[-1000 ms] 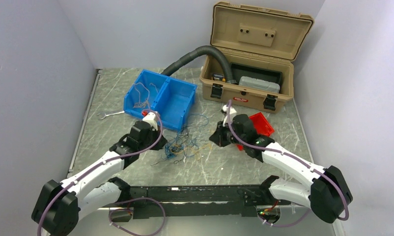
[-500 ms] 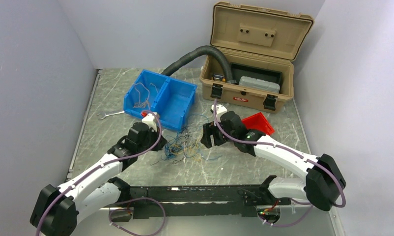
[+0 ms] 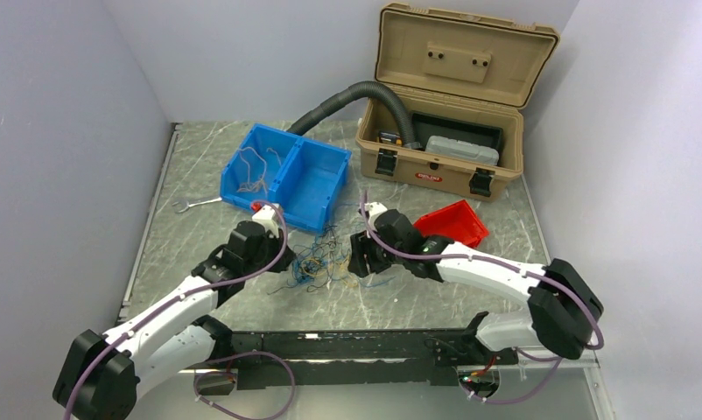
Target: Untangle the cables
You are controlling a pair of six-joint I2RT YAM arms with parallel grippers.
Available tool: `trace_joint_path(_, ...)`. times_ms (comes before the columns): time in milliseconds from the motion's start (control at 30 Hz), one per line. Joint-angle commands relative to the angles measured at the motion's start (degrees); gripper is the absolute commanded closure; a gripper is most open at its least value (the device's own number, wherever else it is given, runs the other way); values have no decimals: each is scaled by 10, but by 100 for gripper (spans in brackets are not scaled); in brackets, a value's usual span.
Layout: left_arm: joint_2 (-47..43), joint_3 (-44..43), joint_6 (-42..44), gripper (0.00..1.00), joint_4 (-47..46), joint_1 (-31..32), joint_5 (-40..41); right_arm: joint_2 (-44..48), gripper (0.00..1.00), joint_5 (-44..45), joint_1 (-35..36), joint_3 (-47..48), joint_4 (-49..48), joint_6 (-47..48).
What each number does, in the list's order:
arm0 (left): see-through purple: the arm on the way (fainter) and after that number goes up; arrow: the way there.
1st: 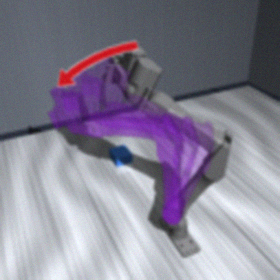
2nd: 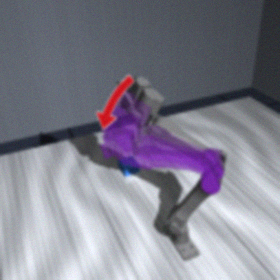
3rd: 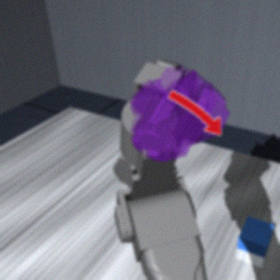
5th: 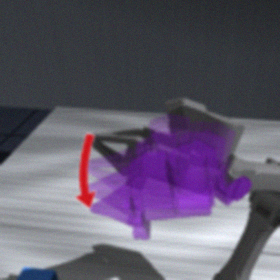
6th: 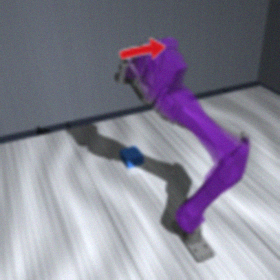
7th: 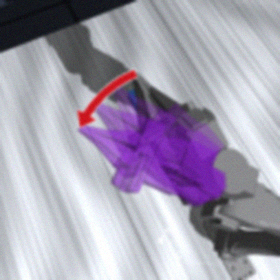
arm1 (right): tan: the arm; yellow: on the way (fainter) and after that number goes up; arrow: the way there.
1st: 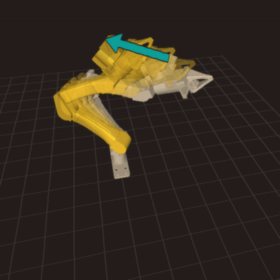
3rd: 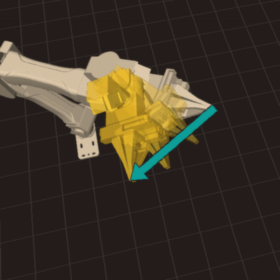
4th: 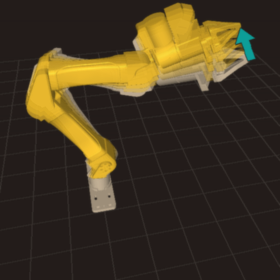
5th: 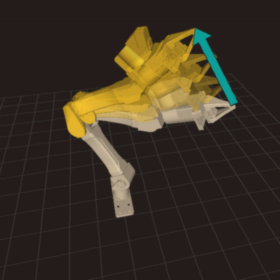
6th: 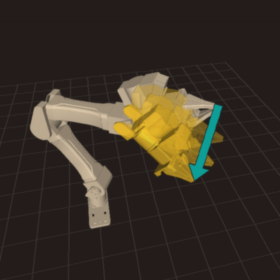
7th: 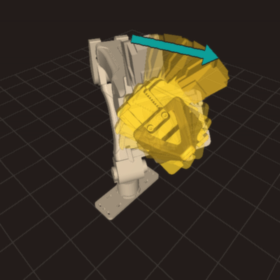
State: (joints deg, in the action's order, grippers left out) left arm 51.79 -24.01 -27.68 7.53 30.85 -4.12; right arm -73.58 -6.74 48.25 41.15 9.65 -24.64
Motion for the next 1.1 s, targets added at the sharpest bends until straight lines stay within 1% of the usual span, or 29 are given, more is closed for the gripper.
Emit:
trace_joint_path(0, -6, 9, -4, 100, -24, -1, 6, -38, 45, -3, 3, -17, -47, -24)
trace_joint_path(167, -10, 19, -32, 100, -34, -1, -4, -80, 48, -12, 4, -37, -86, -40)
trace_joint_path(267, -19, 30, -42, 100, -44, -1, -2, -91, 56, -9, 4, -44, -93, -42)
trace_joint_path(333, -20, 23, -39, 100, -31, 0, 1, -89, 64, -12, 4, -44, -93, -42)
trace_joint_path(400, -20, 14, -32, 100, -16, -1, 6, -87, 68, -22, 4, -48, -93, -40)
trace_joint_path(433, -21, 12, -30, 100, -10, -1, 11, -87, 74, -25, 5, -50, -105, -37)
trace_joint_path(500, -28, 16, -29, 100, -5, -1, 31, -79, 97, -16, 5, -48, -90, -35)
trace_joint_path(533, -32, 17, -33, 100, -3, -1, 38, -68, 100, -2, 4, -48, -73, -36)
trace_joint_path(600, -40, 16, -46, 100, 10, -2, 48, -32, 100, 35, 2, -46, -47, -37)
trace_joint_path(667, -47, 17, -62, 100, 29, -3, 74, 8, 100, 62, -4, -36, -15, -32)
trace_joint_path(767, -67, 33, -87, 100, 51, -7, 116, 66, 100, 115, -32, -4, 56, -20)
trace_joint_path(867, -85, 35, -106, 100, 70, -23, 136, 127, 100, 140, -89, 51, 125, -4)
trace_joint_path(933, -92, 29, -108, 100, 85, -30, 151, 168, 100, 153, -116, 86, 139, 11)
trace_joint_path(1000, -97, 30, -110, 100, 95, -31, 169, 183, 100, 172, -132, 129, 146, 27)
trace_joint_path(1067, -99, 29, -122, 100, 106, -34, 182, 176, 100, 204, -142, 197, 172, 39)
